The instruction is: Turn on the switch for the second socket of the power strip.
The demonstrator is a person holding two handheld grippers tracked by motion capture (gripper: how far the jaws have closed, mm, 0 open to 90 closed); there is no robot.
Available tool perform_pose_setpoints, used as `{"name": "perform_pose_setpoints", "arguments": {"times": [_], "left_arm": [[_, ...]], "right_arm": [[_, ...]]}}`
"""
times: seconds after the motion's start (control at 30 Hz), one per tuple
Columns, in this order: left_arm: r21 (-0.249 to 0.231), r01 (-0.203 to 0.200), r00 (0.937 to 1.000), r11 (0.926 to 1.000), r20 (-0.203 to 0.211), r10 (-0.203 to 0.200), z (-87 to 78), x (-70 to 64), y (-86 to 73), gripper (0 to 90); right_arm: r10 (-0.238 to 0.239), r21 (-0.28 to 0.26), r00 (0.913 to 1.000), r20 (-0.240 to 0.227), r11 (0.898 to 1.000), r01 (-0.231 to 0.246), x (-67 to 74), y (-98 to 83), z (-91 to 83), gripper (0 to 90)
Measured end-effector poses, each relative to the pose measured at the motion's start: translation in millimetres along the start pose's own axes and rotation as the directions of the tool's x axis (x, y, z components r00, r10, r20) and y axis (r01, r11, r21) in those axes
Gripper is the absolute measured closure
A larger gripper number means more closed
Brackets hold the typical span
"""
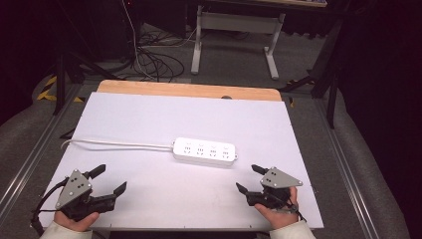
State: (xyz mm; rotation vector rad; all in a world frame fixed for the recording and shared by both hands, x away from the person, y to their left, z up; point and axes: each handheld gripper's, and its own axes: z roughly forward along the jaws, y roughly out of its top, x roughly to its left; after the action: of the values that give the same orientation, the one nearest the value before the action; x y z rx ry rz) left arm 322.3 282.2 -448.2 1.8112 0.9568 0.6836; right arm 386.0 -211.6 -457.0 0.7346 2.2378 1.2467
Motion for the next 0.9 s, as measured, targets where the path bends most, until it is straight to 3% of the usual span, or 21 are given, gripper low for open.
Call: {"name": "perform_pose_setpoints", "arguments": {"times": [0.27, 0.57, 0.9], "left_arm": [[-0.011, 0.015, 0.9999, 0.9998, -0.003, -0.015, -0.7, 0.2, 0.4, 16.2], [-0.002, -0.004, 0.9997, 1.0000, -0.026, 0.004, -1.4, -0.5, 0.0, 16.8], [-0.011, -0.006, 0.9998, 0.9999, -0.021, 0.006, -2.4, -0.2, 0.3, 17.2]], "right_arm": [[-0.019, 0.006, 0.9998, 0.008, 1.000, 0.019, 2.1, 0.8, -0.2, 23.2], [-0.039, 0.015, 0.9989, 0.026, 0.999, 0.038, 2.7, 1.8, 0.4, 23.2], [-0.047, 0.017, 0.9987, 0.019, 0.999, 0.046, 3.3, 6.2, 0.0, 23.2]]}}
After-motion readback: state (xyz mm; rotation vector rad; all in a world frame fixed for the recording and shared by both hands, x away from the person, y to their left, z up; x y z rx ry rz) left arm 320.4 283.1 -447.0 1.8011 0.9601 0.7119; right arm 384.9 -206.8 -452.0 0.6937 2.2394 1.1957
